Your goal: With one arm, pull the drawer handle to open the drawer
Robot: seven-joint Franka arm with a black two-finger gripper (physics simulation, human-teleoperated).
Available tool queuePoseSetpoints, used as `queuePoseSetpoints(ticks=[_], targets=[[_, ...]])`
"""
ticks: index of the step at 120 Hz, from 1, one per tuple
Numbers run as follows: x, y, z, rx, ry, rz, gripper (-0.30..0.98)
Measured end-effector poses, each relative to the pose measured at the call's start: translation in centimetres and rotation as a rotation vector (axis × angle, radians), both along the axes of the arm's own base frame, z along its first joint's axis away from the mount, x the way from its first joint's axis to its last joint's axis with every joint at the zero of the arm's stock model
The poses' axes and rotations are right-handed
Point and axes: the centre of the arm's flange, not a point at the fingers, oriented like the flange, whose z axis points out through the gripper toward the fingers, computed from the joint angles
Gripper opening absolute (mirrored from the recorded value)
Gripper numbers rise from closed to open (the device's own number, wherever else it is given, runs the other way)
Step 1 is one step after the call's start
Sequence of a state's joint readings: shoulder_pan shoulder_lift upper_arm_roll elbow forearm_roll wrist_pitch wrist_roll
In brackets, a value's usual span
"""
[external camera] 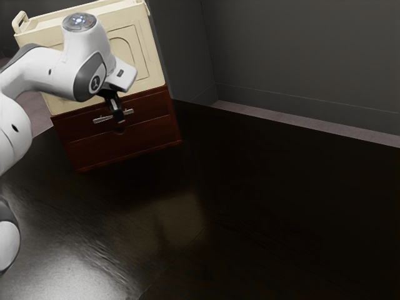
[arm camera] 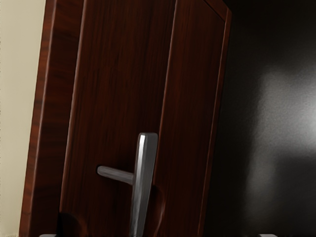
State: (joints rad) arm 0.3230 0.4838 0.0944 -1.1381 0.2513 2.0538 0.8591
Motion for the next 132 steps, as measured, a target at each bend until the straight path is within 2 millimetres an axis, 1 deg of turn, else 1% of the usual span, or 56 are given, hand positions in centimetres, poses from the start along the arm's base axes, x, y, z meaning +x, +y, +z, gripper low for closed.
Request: queuePoseSetpoints(ticks=[17, 32, 60, 82, 96, 116, 132], targets=[[-0.5, 1.3, -0.4, 0.016, 0.013, 0.021, 0.5], [-0.4, 1.6, -1.1, 0.019, 0.023, 0.024, 0.49], [-0.1, 1.5, -2.1, 0.016, 0.038, 0.021, 0.43], [0.0, 1.3, -2.8, 0.008, 0.049, 0.017, 0.31], [0.0, 1.1, -3.2, 0.005, 0.056, 0.016, 0.29], [-0.2, 1.0, -3.1, 0.002, 0.056, 0.016, 0.2], [-1.1, 0.8, -2.7, -0.006, 0.064, 0.017, 0.16]])
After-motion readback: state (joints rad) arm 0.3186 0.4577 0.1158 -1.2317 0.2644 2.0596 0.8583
